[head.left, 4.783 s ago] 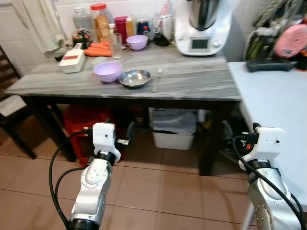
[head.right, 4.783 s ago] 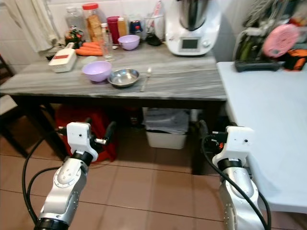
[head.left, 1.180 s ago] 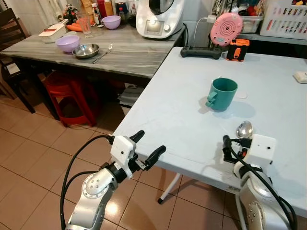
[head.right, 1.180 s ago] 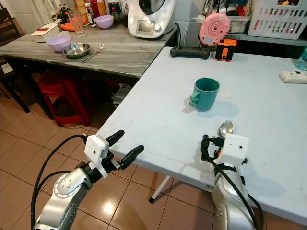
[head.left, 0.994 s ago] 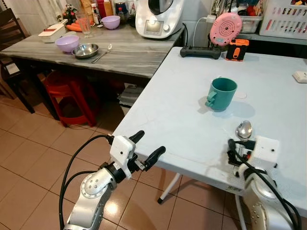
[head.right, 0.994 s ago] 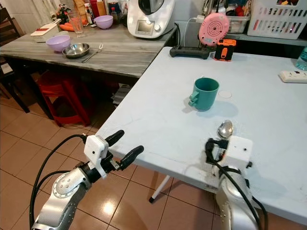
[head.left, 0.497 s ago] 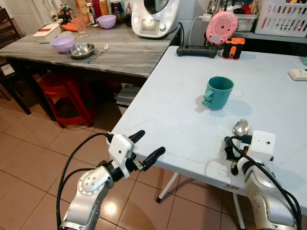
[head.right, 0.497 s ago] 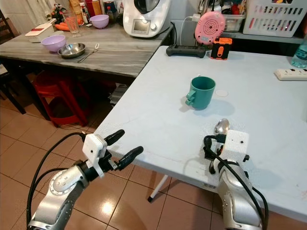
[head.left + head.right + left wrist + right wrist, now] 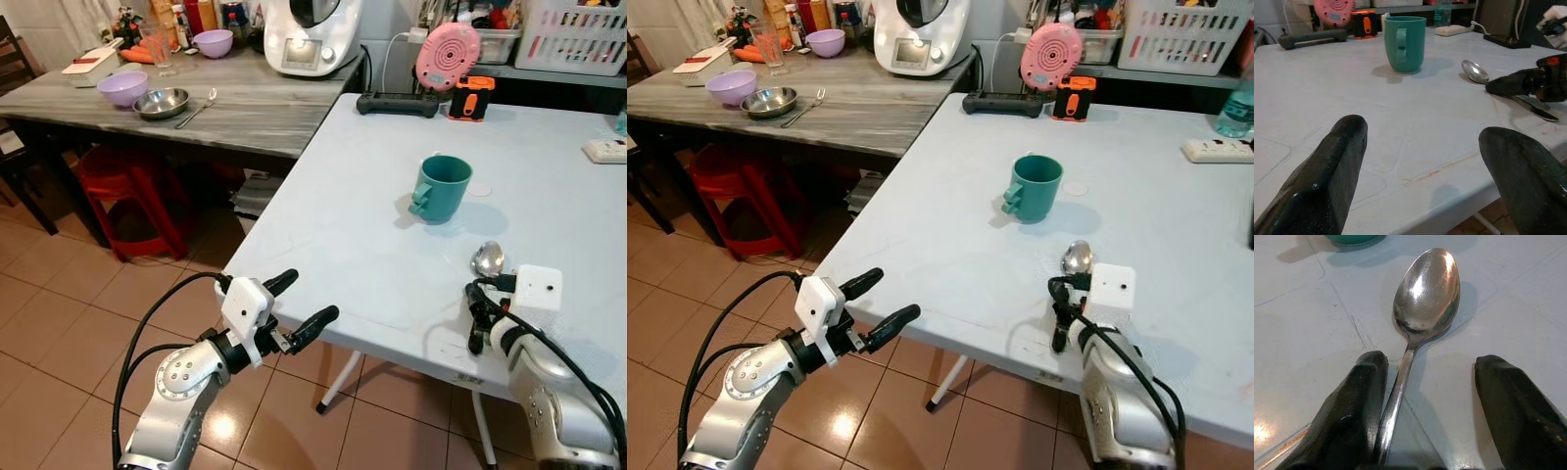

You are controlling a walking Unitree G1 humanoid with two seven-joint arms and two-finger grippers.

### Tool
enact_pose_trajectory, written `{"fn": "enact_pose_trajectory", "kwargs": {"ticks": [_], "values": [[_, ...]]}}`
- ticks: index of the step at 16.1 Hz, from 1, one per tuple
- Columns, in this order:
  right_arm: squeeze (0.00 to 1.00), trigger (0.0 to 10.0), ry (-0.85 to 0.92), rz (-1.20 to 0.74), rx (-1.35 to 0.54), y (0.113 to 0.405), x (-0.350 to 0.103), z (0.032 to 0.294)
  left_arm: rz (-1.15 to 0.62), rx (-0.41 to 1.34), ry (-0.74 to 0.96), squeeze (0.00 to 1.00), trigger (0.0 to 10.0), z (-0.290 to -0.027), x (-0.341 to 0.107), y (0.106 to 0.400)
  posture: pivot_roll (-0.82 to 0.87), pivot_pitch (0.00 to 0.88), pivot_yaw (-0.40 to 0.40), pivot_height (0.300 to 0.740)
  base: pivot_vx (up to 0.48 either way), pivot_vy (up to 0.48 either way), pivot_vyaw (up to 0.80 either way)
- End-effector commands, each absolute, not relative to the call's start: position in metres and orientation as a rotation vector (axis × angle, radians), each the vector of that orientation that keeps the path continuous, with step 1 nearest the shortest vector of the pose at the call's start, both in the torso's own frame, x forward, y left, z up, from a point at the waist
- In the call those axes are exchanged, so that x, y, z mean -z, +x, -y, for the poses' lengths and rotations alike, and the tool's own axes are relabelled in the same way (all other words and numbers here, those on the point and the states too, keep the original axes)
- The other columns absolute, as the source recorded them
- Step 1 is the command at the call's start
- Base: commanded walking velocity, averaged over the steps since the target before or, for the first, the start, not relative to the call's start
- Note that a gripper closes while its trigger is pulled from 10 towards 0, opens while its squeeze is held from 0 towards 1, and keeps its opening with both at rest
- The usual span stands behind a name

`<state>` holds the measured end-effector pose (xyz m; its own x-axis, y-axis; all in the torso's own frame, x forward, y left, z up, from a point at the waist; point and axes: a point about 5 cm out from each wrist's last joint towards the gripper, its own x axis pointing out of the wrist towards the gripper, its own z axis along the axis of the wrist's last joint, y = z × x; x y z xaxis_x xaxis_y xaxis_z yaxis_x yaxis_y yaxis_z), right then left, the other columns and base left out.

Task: Setting the table

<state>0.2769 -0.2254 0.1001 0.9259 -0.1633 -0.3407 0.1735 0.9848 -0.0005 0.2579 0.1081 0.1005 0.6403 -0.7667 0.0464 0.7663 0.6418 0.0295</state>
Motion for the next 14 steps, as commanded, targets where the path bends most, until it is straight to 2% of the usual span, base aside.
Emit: {"fn": "enact_pose_trajectory", "kwargs": {"ticks": [1, 2, 5, 14], "values": [[0.00, 1.0, 0.051, -0.390, 0.119, 0.279, -0.093, 0.216, 0.066, 0.902, 0.026, 0.00, 10.0, -0.108, -0.104, 0.258, -0.09, 0.058, 0.067, 0.740, 0.000, 0.000, 0.00], [0.00, 0.5, 0.052, -0.391, 0.117, 0.280, -0.093, 0.216, 0.065, 0.912, 0.024, 0.00, 10.0, -0.107, -0.104, 0.257, -0.09, 0.057, 0.069, 0.740, 0.000, 0.000, 0.00], [0.00, 0.0, 0.055, -0.406, 0.118, 0.281, -0.089, 0.220, 0.047, 0.964, 0.043, 0.00, 10.0, -0.105, -0.101, 0.252, -0.09, 0.060, 0.073, 0.740, 0.000, 0.000, 0.00], [0.00, 0.0, 0.152, -0.447, 0.168, 0.272, -0.074, 0.220, 0.040, 1.005, 0.063, 0.00, 10.0, -0.105, -0.100, 0.249, -0.09, 0.070, 0.081, 0.740, 0.000, 0.000, 0.00]]}}
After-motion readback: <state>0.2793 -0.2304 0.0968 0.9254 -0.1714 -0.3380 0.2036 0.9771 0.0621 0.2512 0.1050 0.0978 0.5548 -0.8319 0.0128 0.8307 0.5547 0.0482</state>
